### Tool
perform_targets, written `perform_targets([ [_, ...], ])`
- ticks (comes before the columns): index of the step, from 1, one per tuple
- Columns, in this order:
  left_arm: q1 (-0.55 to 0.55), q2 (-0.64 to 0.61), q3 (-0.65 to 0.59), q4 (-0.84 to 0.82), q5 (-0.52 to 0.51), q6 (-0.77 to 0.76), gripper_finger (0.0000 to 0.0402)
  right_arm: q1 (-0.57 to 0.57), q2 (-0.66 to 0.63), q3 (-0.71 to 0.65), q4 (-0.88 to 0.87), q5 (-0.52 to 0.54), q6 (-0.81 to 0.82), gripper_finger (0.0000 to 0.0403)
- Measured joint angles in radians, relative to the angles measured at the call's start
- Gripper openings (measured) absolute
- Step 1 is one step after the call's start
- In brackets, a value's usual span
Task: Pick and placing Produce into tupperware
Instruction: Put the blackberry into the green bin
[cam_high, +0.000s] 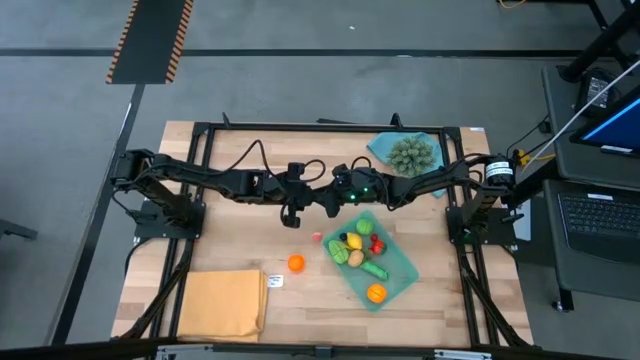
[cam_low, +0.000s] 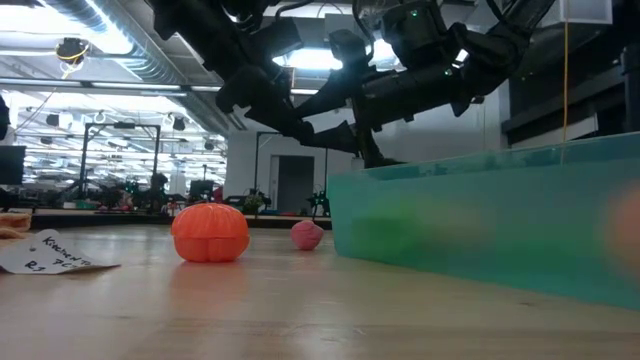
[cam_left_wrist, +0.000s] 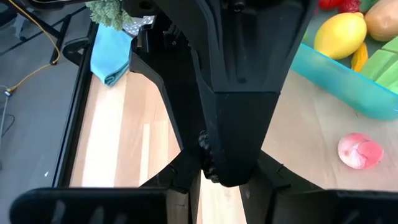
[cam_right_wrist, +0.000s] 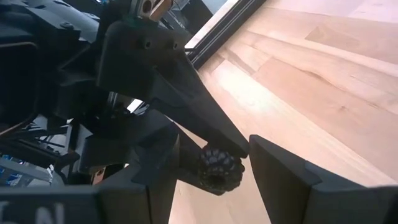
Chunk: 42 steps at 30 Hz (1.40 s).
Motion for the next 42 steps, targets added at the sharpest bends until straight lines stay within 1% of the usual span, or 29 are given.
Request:
perform_targets([
  [3, 0.0, 0.0, 0.0, 0.0, -0.012, 0.0, 0.0073, 0.0, 0.0, 0.0, 0.0, 0.001, -0.001, 0.0196],
  [8, 0.0, 0.0, 0.0, 0.0, -0.043, -0.001, 0.0073, 0.0, 0.0, -0.001, 0.001, 0.039, -0.008, 0.0196],
  [13, 0.001, 0.0, 0.0, 0.001, -0.046, -0.002, 0.0073, 0.0, 0.0, -0.001, 0.002, 0.042, -0.008, 0.0196],
  [17, 0.001, 0.0, 0.0, 0.004, -0.081, -0.003, 0.0073, 0.0, 0.0, -0.001, 0.004, 0.051, -0.008, 0.0196],
  [22, 0.001, 0.0, 0.0, 0.006, -0.087, -0.006, 0.0073, 0.0, 0.0, -0.002, 0.005, 0.052, -0.008, 0.0196],
  [26, 0.001, 0.0, -0.001, 0.012, -0.117, -0.015, 0.0073, -0.006, 0.0, -0.002, 0.011, 0.052, -0.009, 0.0196],
  [31, 0.001, 0.0, -0.001, 0.011, -0.118, -0.016, 0.0073, -0.009, 0.0, -0.002, 0.011, 0.051, -0.026, 0.0195],
  [35, 0.001, 0.0, -0.001, 0.011, -0.121, -0.021, 0.0073, -0.01, 0.0, -0.002, 0.012, 0.049, -0.029, 0.0181],
  [40, 0.001, 0.0, -0.001, 0.008, -0.129, -0.02, 0.0073, -0.01, 0.001, -0.003, 0.01, 0.048, -0.03, 0.0149],
  [42, 0.001, 0.0, -0.001, 0.007, -0.15, -0.021, 0.0073, -0.01, 0.001, -0.003, 0.01, 0.048, -0.031, 0.0137],
])
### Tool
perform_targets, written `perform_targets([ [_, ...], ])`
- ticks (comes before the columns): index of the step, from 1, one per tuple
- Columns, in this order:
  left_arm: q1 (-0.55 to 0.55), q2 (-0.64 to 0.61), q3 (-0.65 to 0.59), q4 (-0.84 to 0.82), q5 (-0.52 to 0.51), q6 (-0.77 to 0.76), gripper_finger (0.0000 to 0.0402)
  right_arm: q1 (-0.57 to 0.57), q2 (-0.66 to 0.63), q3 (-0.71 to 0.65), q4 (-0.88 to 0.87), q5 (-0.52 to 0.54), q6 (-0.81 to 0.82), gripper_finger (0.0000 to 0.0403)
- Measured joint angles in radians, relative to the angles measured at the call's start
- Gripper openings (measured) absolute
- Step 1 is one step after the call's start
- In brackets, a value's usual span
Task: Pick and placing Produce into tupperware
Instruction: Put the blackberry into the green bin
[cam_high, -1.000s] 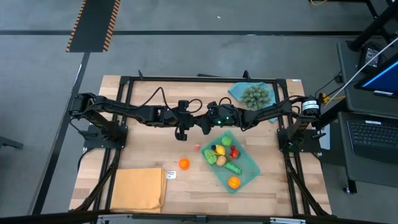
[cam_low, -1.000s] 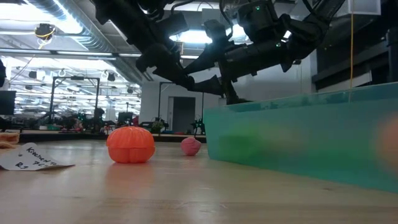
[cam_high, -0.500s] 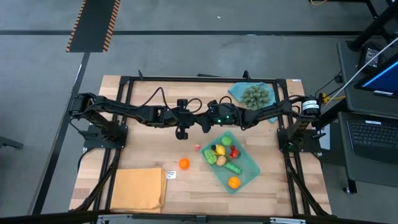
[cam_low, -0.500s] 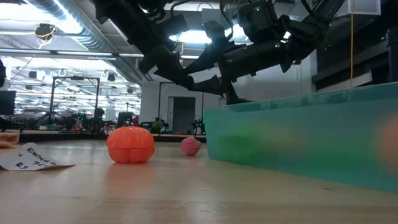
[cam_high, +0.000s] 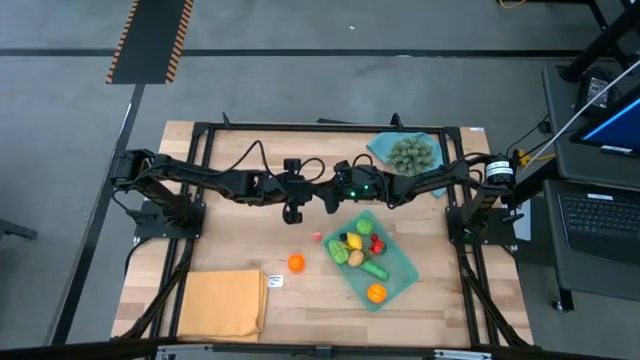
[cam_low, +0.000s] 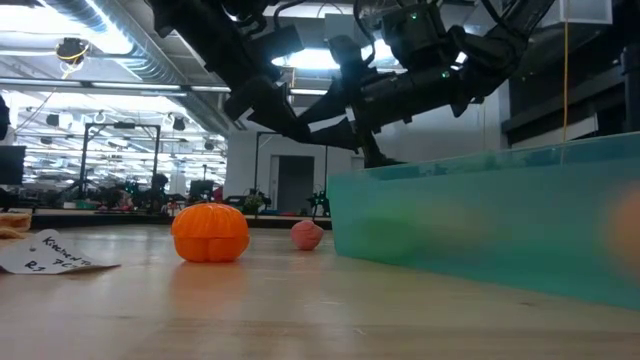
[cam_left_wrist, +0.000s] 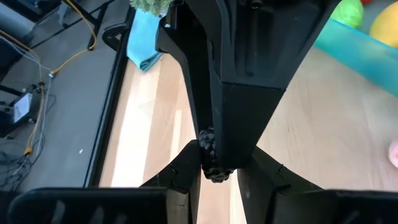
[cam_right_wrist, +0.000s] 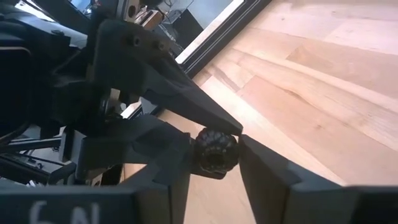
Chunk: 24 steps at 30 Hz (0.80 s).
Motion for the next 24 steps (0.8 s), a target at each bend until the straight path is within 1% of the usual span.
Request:
perform_targets([
  [5, 0.002, 0.0, 0.0, -0.004, 0.001, 0.0, 0.0073, -0.001, 0.0, 0.0, -0.003, -0.005, -0.003, 0.0121],
  [12, 0.002, 0.0, 0.0, -0.003, 0.002, -0.002, 0.0073, -0.001, 0.0, 0.0, -0.002, 0.0, -0.01, 0.0126],
  [14, 0.004, 0.0, 0.0, -0.004, 0.02, -0.002, 0.0073, 0.0, 0.0, -0.001, -0.002, 0.01, -0.022, 0.0124],
  [21, 0.014, 0.0, 0.0, -0.003, 0.025, -0.002, 0.0073, 0.0, 0.001, -0.001, 0.009, 0.021, -0.03, 0.0099],
  [24, 0.015, 0.0, 0.0, -0.003, 0.028, -0.002, 0.0073, 0.0, 0.001, -0.001, 0.01, 0.023, -0.033, 0.0098],
])
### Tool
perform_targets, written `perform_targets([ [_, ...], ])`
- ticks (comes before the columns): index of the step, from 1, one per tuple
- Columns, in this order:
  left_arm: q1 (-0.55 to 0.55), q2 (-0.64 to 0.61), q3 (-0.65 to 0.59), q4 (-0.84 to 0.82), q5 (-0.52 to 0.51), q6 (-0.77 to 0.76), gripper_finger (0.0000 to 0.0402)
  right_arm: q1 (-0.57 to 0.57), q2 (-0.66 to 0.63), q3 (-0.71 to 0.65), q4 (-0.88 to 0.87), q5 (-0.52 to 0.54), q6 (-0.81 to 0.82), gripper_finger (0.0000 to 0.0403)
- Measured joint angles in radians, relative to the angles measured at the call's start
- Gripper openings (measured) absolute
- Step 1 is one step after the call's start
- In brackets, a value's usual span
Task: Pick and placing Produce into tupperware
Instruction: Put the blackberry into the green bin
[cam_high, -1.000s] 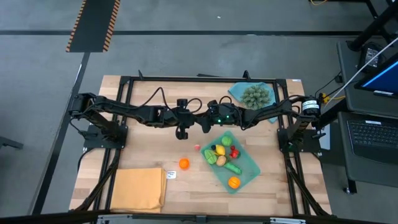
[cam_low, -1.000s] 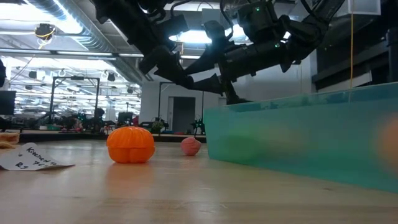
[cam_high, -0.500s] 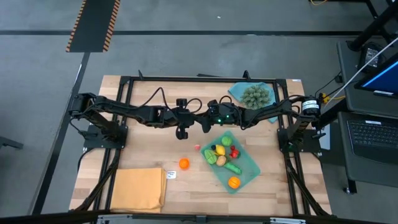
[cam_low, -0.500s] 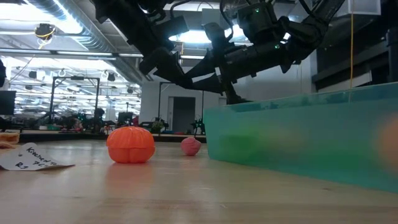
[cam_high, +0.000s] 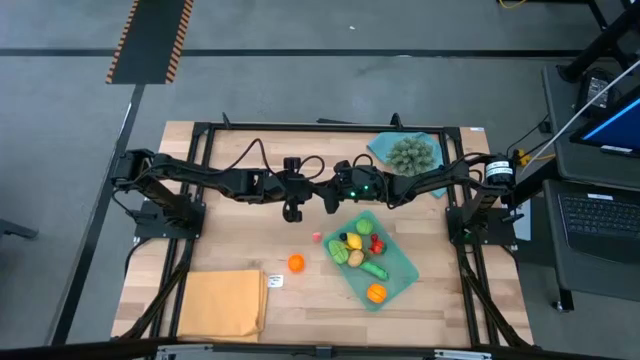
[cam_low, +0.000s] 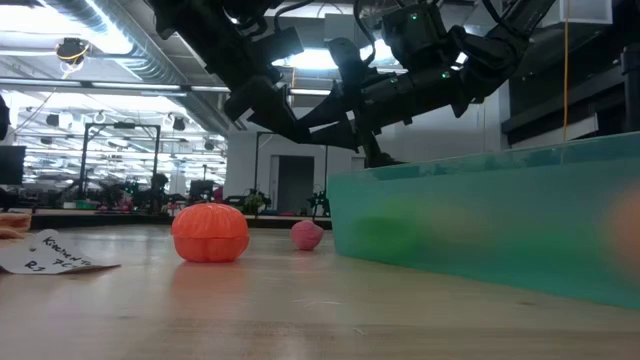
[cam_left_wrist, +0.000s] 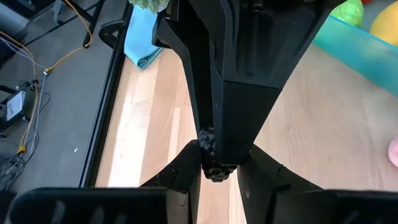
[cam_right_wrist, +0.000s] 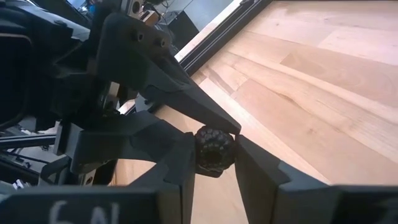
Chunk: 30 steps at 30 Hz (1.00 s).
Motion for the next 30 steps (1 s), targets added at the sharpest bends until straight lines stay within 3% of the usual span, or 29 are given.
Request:
perform_targets([
  [4, 0.0, 0.0, 0.0, 0.001, 0.001, 0.0, 0.0079, 0.0, 0.0, 0.0, 0.001, 0.0, -0.009, 0.0098],
  [16, 0.0, -0.001, 0.0, 0.002, 0.005, 0.071, 0.0158, 0.0, 0.001, 0.0, 0.002, -0.011, -0.02, 0.0092],
  [30, -0.003, -0.009, 0.004, -0.063, 0.039, 0.049, 0.0172, 0.001, 0.002, 0.001, -0.003, -0.024, -0.02, 0.0091],
])
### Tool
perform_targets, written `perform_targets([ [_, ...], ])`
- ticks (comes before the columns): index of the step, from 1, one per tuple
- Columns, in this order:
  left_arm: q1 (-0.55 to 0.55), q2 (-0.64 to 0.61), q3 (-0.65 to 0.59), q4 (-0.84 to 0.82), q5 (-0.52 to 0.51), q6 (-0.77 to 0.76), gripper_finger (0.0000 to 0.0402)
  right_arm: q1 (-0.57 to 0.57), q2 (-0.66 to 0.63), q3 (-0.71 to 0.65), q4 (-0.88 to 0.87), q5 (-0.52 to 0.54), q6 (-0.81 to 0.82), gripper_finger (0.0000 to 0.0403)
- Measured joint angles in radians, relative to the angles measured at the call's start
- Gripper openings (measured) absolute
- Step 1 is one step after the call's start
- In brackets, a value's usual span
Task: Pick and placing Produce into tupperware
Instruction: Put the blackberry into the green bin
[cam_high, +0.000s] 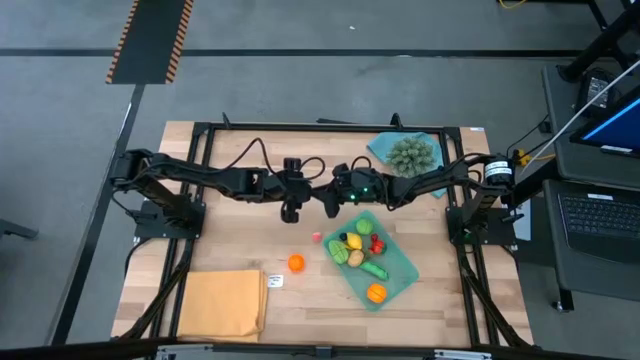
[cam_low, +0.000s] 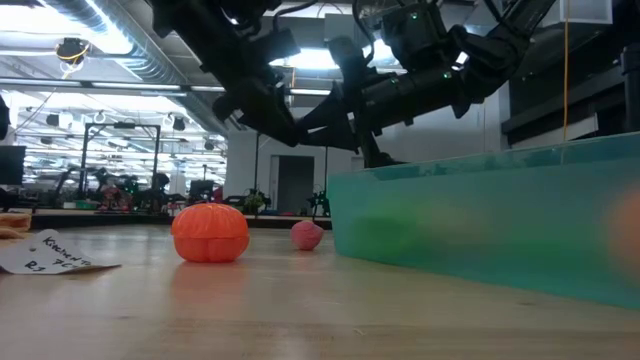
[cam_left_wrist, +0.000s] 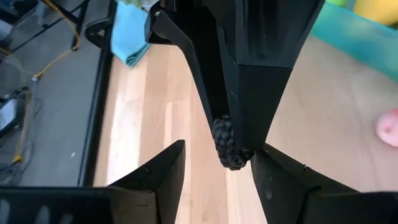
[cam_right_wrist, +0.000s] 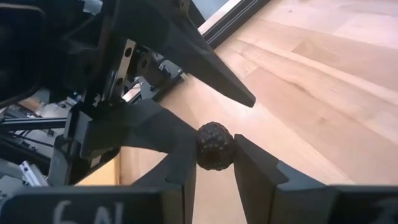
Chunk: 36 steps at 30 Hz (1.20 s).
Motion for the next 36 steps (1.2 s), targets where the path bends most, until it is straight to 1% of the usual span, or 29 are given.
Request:
perform_targets([
  [3, 0.0, -0.011, 0.0, -0.015, 0.013, -0.004, 0.0172, 0.001, 0.0, 0.0, 0.002, -0.005, 0.0, 0.0091],
  [10, 0.002, -0.106, -0.001, -0.12, 0.009, -0.056, 0.0169, -0.003, -0.001, -0.001, 0.019, -0.048, 0.0, 0.0096],
  [13, 0.002, -0.151, -0.001, -0.168, 0.013, -0.09, 0.0167, -0.01, -0.001, -0.001, 0.031, -0.077, -0.002, 0.0096],
  [17, 0.0, -0.2, -0.002, -0.19, 0.019, -0.115, 0.0172, -0.027, -0.001, -0.001, 0.037, -0.143, -0.031, 0.0093],
  [20, 0.0, -0.213, -0.002, -0.208, 0.022, -0.141, 0.0172, -0.04, -0.001, -0.001, 0.04, -0.2, -0.062, 0.0095],
  [24, 0.0, -0.214, -0.002, -0.218, 0.027, -0.162, 0.0166, -0.056, -0.012, -0.001, 0.044, -0.224, -0.122, 0.0094],
  [26, 0.0, -0.214, -0.01, -0.207, 0.026, -0.163, 0.0164, -0.065, -0.035, 0.0, 0.031, -0.238, -0.165, 0.0093],
  [30, 0.0, -0.238, -0.071, -0.16, 0.029, -0.168, 0.0161, -0.079, -0.104, 0.0, -0.002, -0.283, -0.269, 0.0093],
  [36, -0.004, -0.363, -0.216, -0.014, 0.034, -0.217, 0.0168, -0.076, -0.242, 0.0, -0.208, -0.282, -0.468, 0.0092],
])
